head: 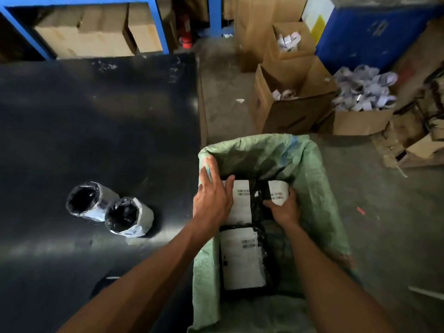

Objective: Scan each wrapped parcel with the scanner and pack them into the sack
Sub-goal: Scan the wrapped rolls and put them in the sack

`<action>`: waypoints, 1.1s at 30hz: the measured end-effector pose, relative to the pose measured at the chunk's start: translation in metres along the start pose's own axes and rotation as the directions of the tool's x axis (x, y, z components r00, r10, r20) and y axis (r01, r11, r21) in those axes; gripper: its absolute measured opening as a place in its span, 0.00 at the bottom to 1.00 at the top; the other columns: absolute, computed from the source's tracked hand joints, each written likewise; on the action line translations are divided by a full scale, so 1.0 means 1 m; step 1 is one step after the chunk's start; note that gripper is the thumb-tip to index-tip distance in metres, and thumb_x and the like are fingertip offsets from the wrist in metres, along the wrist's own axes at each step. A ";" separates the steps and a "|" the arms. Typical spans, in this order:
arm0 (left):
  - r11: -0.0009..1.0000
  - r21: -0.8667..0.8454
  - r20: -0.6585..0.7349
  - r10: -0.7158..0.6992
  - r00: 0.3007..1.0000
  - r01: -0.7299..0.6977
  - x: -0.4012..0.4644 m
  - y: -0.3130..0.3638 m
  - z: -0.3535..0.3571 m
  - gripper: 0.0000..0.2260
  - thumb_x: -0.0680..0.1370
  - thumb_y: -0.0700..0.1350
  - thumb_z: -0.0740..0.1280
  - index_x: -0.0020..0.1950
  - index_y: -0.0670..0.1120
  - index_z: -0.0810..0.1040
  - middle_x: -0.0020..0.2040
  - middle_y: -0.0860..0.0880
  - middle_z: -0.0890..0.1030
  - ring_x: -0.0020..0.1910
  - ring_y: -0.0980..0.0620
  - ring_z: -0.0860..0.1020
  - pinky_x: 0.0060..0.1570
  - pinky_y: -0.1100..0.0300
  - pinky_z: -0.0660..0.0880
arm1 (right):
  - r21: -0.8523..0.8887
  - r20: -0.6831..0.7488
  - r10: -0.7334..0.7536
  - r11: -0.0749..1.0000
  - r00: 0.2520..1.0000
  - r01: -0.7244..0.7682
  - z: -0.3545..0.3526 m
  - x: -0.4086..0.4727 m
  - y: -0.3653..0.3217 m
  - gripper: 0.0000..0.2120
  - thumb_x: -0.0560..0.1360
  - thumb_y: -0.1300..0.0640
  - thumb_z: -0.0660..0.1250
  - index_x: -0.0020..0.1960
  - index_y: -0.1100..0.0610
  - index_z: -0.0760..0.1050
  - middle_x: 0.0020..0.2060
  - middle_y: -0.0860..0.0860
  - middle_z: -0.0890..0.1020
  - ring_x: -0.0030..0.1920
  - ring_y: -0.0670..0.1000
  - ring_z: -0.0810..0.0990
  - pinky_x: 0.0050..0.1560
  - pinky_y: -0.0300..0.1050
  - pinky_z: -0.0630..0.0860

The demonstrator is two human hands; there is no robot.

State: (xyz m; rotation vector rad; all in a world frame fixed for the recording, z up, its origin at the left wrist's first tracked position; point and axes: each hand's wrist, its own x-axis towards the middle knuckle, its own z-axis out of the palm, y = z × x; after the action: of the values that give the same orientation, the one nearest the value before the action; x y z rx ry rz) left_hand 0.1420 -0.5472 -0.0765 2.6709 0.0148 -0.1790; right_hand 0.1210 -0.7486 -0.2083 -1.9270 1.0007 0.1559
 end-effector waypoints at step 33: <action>0.982 -0.173 0.059 0.087 0.994 -0.075 -0.015 -0.061 -0.057 0.30 0.83 0.63 0.53 0.82 0.53 0.51 0.76 0.42 0.63 0.73 0.39 0.66 0.66 0.42 0.70 | -0.122 -0.033 -0.116 0.986 0.993 0.112 -0.014 -0.053 -0.073 0.26 0.78 0.58 0.72 0.73 0.62 0.71 0.68 0.63 0.77 0.68 0.63 0.76 0.67 0.51 0.71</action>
State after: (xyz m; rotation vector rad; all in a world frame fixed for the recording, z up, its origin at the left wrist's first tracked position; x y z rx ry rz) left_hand 0.1312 -0.4674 -0.0515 2.4884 -0.0955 -0.2299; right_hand 0.1331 -0.7114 -0.1262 -2.0987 0.9219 0.1146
